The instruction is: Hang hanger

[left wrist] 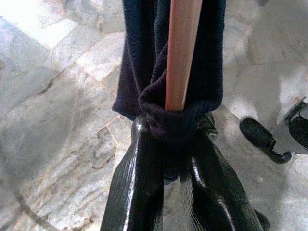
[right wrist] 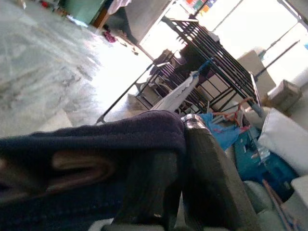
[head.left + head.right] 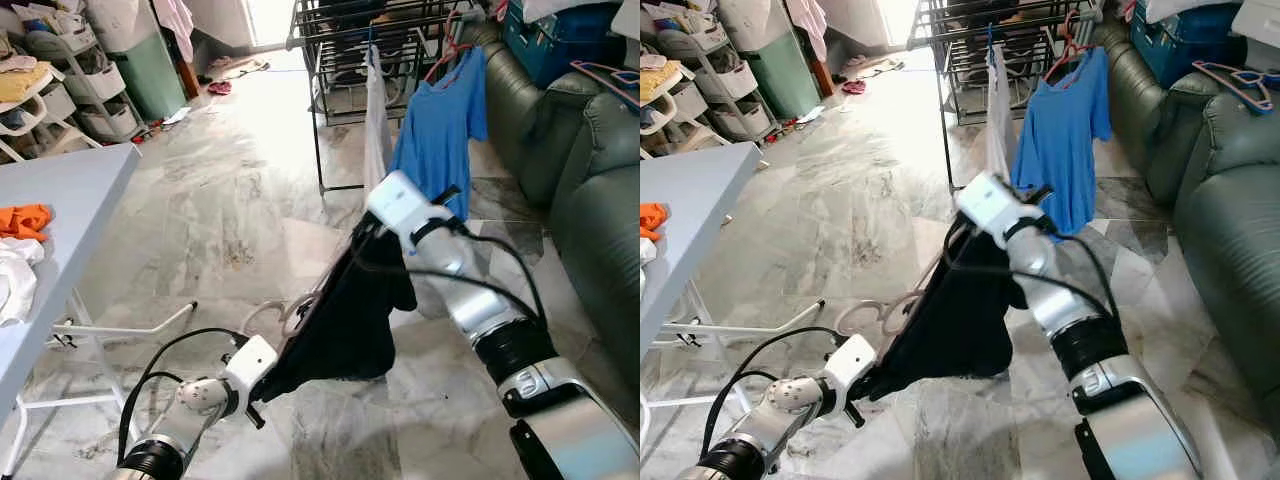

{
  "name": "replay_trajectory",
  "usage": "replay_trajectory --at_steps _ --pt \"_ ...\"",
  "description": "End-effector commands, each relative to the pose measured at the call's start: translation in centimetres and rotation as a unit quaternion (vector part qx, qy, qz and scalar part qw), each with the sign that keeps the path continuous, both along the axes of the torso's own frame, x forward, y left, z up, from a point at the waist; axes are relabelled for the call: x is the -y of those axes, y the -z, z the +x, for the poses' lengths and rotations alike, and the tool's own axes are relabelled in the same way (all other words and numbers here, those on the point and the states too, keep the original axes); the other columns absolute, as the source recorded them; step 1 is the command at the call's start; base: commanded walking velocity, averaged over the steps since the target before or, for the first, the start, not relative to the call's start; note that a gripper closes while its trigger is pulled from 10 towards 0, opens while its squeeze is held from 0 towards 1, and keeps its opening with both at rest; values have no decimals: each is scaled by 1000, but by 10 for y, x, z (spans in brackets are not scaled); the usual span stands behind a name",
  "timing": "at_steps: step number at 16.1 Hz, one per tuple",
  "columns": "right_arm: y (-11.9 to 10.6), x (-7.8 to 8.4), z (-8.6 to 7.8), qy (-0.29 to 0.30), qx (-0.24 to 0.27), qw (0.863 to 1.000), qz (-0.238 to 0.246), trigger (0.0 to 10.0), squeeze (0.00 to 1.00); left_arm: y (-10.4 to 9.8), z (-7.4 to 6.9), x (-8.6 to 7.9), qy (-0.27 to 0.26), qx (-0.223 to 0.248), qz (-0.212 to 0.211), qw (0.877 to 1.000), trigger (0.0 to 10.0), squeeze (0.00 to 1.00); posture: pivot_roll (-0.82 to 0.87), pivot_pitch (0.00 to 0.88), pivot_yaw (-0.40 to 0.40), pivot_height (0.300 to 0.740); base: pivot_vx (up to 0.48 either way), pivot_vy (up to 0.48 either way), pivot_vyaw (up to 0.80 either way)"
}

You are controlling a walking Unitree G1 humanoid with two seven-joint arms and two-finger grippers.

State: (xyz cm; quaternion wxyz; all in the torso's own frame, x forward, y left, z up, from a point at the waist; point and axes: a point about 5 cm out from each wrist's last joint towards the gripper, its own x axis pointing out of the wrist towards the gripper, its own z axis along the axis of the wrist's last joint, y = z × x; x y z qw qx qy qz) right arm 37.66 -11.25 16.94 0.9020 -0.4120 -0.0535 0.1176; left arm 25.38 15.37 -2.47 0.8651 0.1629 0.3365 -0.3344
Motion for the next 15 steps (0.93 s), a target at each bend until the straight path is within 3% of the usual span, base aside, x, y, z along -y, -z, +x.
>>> replay_trajectory --at_steps 1,15 --pt "-37 4 7 10 77 997 4 10000 0 30 -35 -29 -41 -102 52 993 10000 0 -240 0 170 740 0 0 0" --pt "-37 4 7 10 77 997 4 10000 0 30 -35 -29 -41 -102 52 993 10000 0 -240 0 170 740 0 0 0"
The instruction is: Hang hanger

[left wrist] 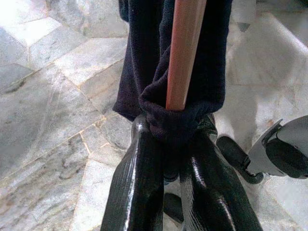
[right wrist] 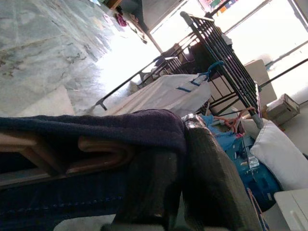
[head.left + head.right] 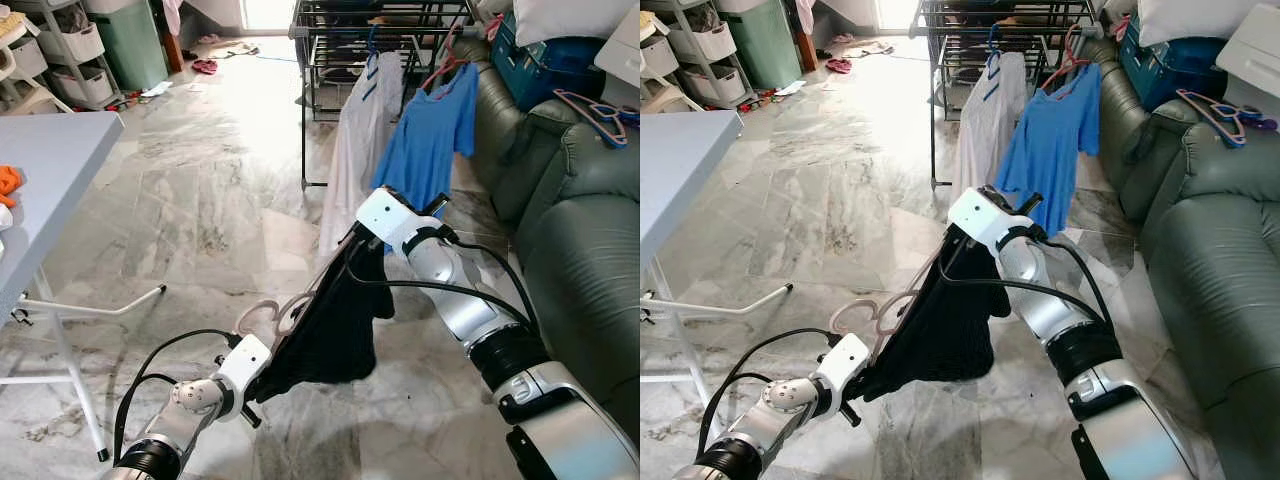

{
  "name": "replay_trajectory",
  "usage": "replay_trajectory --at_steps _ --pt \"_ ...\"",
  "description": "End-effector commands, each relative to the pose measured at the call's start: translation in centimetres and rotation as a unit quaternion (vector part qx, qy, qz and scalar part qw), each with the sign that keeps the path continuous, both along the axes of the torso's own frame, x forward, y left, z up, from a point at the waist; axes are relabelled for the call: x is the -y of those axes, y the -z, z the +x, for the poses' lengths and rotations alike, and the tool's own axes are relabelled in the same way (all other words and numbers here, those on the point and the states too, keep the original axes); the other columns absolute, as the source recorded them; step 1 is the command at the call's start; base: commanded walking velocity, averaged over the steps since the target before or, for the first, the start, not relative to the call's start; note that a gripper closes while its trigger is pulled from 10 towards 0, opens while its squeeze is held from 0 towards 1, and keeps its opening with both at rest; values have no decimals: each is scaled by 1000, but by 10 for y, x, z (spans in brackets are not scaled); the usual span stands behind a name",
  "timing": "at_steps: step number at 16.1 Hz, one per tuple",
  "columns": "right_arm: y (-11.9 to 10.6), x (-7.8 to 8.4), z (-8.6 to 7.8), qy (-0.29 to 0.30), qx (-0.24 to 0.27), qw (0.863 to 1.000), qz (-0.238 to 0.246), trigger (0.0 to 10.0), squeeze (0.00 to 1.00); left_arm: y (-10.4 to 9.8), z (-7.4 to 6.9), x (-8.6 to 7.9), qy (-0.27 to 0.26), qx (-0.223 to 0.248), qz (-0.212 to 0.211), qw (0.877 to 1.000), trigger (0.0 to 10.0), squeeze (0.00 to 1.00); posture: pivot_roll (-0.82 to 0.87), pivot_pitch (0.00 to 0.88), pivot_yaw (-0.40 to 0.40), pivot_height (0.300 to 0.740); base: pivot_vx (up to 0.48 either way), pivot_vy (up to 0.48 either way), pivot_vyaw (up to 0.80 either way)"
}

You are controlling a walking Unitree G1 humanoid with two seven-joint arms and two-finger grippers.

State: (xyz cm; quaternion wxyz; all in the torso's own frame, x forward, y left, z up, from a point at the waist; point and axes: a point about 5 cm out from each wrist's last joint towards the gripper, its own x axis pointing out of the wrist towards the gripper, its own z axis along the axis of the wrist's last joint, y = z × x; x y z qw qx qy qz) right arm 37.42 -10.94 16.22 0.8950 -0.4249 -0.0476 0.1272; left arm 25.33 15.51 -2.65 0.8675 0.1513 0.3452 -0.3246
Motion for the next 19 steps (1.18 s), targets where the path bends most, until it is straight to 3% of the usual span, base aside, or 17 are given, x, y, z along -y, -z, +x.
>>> replay_trajectory --at_steps 1,17,18,19 --pt "-44 7 9 15 84 996 20 10000 0 28 -35 -28 -26 -94 55 994 10000 0 -240 0 170 740 0 0 0" --pt "-44 7 9 15 84 996 20 10000 0 28 -35 -28 -26 -94 55 994 10000 0 -240 0 170 740 0 0 0" --pt "-40 7 8 15 77 997 17 10000 0 27 -33 -26 -28 -90 50 994 10000 0 -240 0 0 740 0 0 0" --pt "-40 7 8 15 77 997 17 10000 0 27 -33 -26 -28 -90 50 994 10000 0 -240 0 0 740 0 0 0"
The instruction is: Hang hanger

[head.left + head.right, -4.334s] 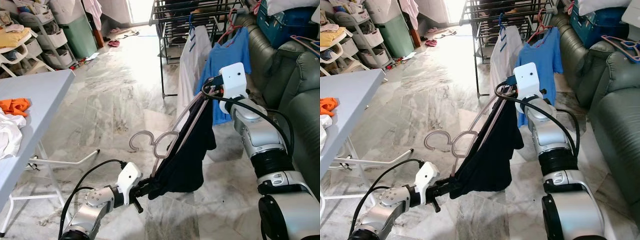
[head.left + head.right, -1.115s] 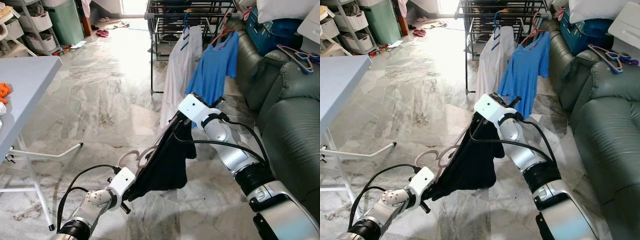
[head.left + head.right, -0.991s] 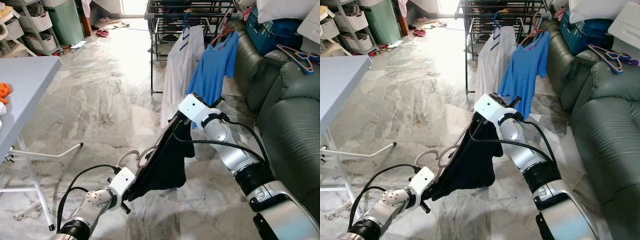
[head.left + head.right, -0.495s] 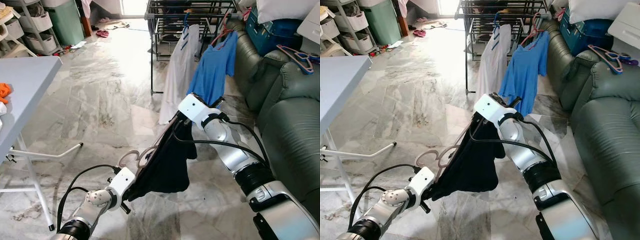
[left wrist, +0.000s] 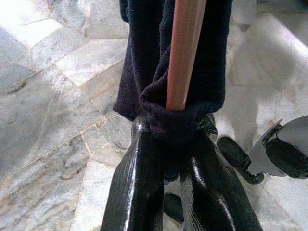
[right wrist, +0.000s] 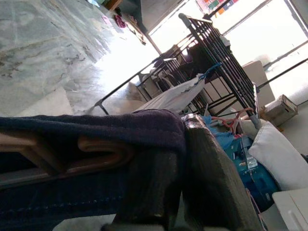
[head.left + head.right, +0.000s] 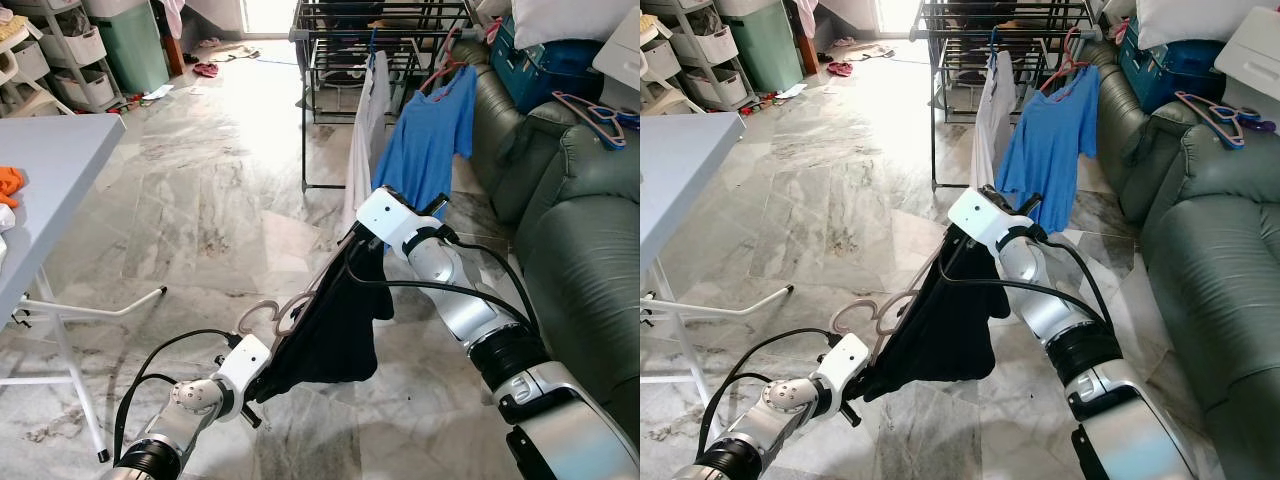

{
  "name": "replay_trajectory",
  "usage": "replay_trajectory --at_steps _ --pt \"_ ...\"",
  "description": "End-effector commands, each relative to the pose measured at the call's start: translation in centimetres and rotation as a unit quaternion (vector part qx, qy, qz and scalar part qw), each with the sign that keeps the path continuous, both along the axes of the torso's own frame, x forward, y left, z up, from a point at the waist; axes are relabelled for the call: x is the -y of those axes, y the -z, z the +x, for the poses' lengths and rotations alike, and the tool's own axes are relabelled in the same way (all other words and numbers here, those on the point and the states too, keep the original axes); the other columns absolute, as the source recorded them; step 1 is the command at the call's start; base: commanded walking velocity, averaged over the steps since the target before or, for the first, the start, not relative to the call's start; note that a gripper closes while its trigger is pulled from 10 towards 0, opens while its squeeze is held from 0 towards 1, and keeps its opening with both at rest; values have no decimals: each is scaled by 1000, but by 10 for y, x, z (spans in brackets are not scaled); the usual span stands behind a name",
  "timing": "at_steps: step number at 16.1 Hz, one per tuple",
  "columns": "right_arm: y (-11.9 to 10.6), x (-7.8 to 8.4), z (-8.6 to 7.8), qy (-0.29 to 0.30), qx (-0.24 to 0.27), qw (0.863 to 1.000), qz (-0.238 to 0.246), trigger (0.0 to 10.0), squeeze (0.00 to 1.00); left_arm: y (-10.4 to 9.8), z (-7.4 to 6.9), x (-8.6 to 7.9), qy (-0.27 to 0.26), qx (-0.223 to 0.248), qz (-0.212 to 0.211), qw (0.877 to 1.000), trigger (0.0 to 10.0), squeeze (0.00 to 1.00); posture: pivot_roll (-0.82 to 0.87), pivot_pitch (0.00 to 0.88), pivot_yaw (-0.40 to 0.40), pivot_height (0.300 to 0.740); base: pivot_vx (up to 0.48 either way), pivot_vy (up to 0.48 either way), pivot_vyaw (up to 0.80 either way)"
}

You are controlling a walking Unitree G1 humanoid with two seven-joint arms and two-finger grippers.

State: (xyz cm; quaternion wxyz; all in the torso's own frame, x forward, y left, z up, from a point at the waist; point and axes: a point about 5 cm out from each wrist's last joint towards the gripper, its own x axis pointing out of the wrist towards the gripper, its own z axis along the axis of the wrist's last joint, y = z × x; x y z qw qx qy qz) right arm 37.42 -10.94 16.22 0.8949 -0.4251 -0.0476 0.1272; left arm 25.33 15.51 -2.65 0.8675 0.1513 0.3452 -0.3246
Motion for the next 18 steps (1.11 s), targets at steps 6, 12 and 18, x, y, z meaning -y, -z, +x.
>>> replay_trajectory --at_steps 6,12,18 --pt "-40 7 8 15 77 997 17 10000 0 27 -33 -26 -28 -90 50 994 10000 0 -240 0 0 740 0 0 0" --pt "-40 7 8 15 77 997 17 10000 0 27 -33 -26 -28 -90 50 994 10000 0 -240 0 0 740 0 0 0" --pt "-27 -5 1 -11 74 996 37 10000 0 11 -10 -15 -83 -18 13 996 10000 0 -175 0 103 740 0 0 0"
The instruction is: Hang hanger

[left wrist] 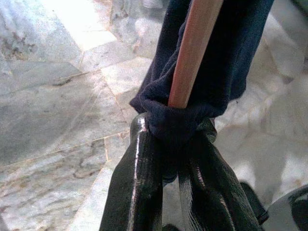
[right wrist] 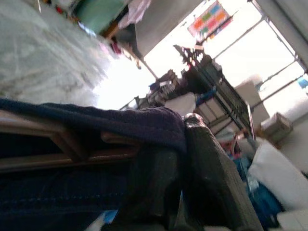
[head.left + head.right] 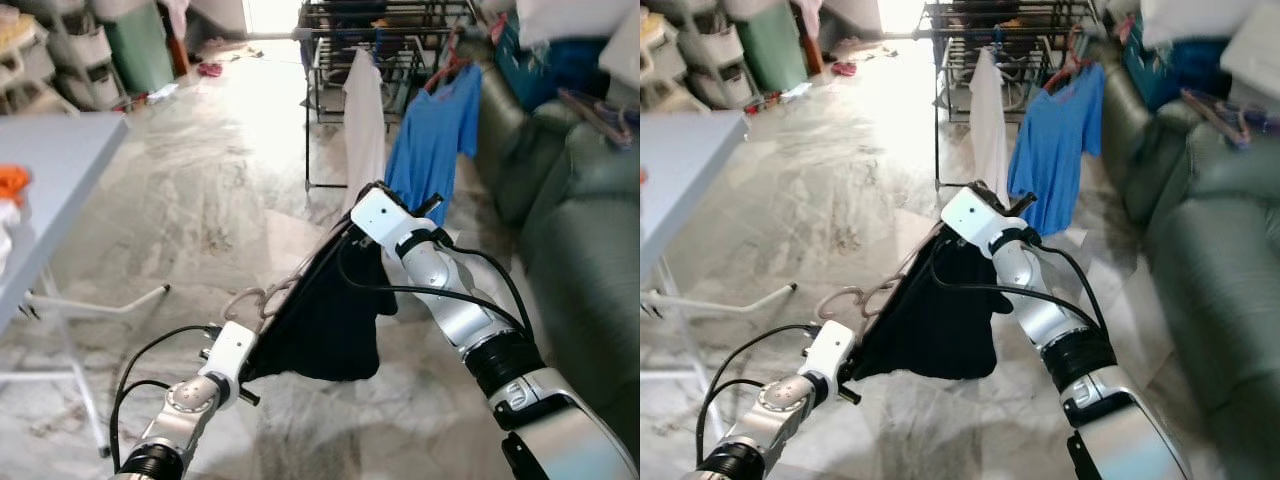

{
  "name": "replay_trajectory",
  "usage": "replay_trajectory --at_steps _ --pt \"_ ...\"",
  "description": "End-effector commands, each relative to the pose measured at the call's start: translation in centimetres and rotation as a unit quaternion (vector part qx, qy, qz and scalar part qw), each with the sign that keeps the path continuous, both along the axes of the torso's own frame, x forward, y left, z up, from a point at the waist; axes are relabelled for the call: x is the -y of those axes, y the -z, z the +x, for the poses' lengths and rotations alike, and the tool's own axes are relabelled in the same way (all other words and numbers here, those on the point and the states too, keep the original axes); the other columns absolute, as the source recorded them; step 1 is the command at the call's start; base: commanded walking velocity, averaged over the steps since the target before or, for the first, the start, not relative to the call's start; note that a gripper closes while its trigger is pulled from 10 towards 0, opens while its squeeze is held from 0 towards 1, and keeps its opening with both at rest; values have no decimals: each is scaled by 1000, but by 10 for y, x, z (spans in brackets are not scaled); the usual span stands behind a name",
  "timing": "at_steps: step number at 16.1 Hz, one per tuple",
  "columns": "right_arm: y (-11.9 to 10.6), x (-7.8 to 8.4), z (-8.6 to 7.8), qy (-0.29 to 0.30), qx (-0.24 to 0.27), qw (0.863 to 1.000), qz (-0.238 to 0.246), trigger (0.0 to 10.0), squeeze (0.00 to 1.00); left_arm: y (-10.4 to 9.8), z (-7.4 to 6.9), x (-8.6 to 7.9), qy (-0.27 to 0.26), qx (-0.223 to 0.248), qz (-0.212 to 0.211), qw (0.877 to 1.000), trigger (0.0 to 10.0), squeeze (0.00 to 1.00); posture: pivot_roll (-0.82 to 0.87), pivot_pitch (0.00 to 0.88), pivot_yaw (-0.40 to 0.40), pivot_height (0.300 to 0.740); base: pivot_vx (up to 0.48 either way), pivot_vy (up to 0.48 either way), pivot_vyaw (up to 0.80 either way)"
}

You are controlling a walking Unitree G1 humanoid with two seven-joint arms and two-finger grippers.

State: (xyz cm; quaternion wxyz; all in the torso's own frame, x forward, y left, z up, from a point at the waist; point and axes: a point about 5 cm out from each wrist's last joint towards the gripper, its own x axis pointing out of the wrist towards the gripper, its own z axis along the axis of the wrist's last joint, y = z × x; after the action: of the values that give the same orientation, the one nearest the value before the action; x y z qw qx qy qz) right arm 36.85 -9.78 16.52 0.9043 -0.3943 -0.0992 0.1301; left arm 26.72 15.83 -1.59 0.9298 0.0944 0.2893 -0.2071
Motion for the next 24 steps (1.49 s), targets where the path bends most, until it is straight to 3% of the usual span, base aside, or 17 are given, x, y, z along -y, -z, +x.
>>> replay_trajectory --at_steps 1,24 --pt "-24 6 7 15 33 999 1 10000 0 22 -24 -12 50 -92 41 994 10000 0 -175 0 103 740 0 0 0" --pt "-24 6 7 15 33 999 1 10000 0 22 -24 -12 50 -92 41 994 10000 0 -175 0 103 740 0 0 0"
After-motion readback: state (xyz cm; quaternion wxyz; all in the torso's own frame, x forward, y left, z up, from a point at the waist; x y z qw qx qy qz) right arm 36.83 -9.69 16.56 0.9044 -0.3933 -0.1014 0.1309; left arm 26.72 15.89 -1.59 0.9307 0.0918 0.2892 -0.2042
